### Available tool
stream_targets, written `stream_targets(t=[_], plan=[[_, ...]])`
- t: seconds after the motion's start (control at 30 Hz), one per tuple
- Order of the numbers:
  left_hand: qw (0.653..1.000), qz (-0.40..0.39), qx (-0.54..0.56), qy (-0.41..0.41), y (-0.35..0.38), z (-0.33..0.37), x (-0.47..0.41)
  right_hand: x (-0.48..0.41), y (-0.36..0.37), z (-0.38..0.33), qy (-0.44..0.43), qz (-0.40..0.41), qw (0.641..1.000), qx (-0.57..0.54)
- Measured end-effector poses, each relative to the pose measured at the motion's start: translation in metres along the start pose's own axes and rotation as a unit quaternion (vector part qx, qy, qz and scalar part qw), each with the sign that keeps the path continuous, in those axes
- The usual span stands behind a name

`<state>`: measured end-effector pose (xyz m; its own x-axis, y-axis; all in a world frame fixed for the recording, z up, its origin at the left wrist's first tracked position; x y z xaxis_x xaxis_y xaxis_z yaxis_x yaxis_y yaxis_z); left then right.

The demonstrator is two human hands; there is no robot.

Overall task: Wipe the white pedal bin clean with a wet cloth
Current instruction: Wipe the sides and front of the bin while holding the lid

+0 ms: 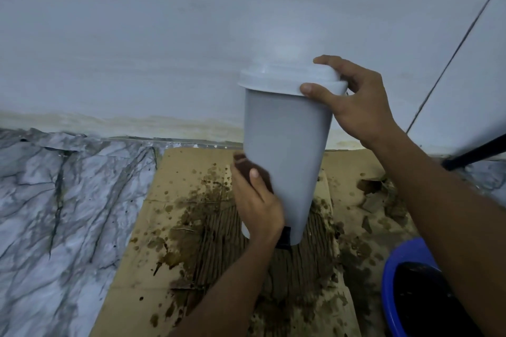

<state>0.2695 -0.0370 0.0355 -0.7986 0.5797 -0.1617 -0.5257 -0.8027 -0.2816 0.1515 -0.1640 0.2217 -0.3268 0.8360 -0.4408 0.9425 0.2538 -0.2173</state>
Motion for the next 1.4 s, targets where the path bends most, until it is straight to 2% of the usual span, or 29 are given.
stream_targets(t=[0.07,0.1,0.17,0.2,0.23,0.27,0.33,0.4,0.47,0.5,0.53,0.57,0.6,0.7,0.8,0.87,0.9,0.93,1.0,1.1,1.17,1.27,1.33,1.4], plan=[[0.998,0.013,0.007,-0.058,0.002,0.004,0.014,0.002,0.002,-0.002,0.001,-0.001,1.0,0.0],[0.999,0.015,-0.007,-0.03,0.003,0.013,0.017,0.004,0.001,-0.003,0.001,-0.002,1.0,-0.001],[0.99,-0.002,-0.068,0.123,0.003,0.028,0.013,0.006,0.0,-0.004,0.0,-0.006,1.0,-0.003],[0.965,-0.016,-0.115,0.236,0.004,0.031,0.006,0.008,-0.002,-0.004,-0.001,-0.006,1.0,-0.004],[0.917,-0.03,-0.169,0.359,0.003,0.032,0.0,0.01,-0.006,-0.004,-0.003,-0.005,1.0,-0.002],[0.85,-0.048,-0.224,0.474,0.001,0.03,-0.006,0.011,-0.008,-0.003,-0.003,-0.005,1.0,-0.001],[0.692,-0.101,-0.314,0.642,-0.005,0.017,-0.015,0.012,-0.011,-0.001,0.002,-0.007,1.0,0.0],[0.553,-0.163,-0.36,0.734,-0.016,0.002,-0.022,0.012,-0.01,-0.001,0.0,-0.009,1.0,0.011],[0.44,-0.228,-0.371,0.785,-0.025,-0.009,-0.031,0.012,-0.007,0.0,-0.002,-0.011,1.0,0.019],[0.403,-0.254,-0.366,0.799,-0.03,-0.011,-0.038,0.012,-0.006,0.001,-0.002,-0.01,1.0,0.02],[0.384,-0.263,-0.361,0.808,-0.034,-0.01,-0.046,0.012,-0.005,0.001,-0.002,-0.009,1.0,0.022],[0.39,-0.253,-0.358,0.81,-0.039,-0.006,-0.055,0.011,-0.004,0.001,-0.002,-0.007,1.0,0.025],[0.427,-0.227,-0.355,0.8,-0.042,-0.001,-0.064,0.011,-0.004,0.001,-0.002,-0.005,1.0,0.026],[0.632,-0.127,-0.316,0.696,-0.046,0.01,-0.075,0.009,-0.003,0.0,0.001,0.002,1.0,0.022],[0.823,-0.071,-0.233,0.513,-0.029,0.022,-0.047,0.011,-0.001,-0.003,0.009,0.003,1.0,0.024],[0.929,-0.029,-0.121,0.347,-0.018,0.039,-0.029,0.016,0.001,-0.005,0.014,0.003,1.0,0.028],[0.966,-0.006,-0.056,0.252,-0.016,0.05,-0.025,0.019,0.001,-0.006,0.015,0.003,0.999,0.033],[0.985,0.019,0.0,0.173,-0.016,0.062,-0.023,0.023,0.001,-0.008,0.015,0.003,0.999,0.039],[0.993,0.069,0.07,0.062,-0.024,0.083,-0.023,0.032,-0.001,-0.011,0.017,0.001,0.999,0.045],[0.981,0.105,0.14,-0.087,-0.046,0.11,-0.03,0.051,-0.001,-0.019,0.026,-0.009,0.999,0.043],[0.97,0.105,0.179,-0.125,-0.064,0.126,-0.034,0.065,0.001,-0.025,0.042,-0.016,0.998,0.053],[0.985,0.081,0.13,-0.076,-0.093,0.139,-0.032,0.085,0.004,-0.038,0.054,-0.03,0.991,0.116],[0.997,0.055,0.051,0.016,-0.113,0.137,-0.028,0.097,0.006,-0.047,0.04,-0.036,0.986,0.157],[0.994,-0.003,0.001,0.109,-0.126,0.134,-0.029,0.105,0.008,-0.053,0.026,-0.029,0.978,0.207]])
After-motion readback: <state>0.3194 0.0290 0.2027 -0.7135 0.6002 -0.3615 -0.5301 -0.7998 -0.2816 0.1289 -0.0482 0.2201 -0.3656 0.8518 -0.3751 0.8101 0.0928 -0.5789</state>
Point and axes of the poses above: each hand's wrist, its own x-axis away from the middle knuckle, its own y-axis out of the palm, z = x × y, the point moved 2 cm from there along -x, towards the middle knuckle, and after that the axes turned 7 degrees about -x, right-handed, at the moved point
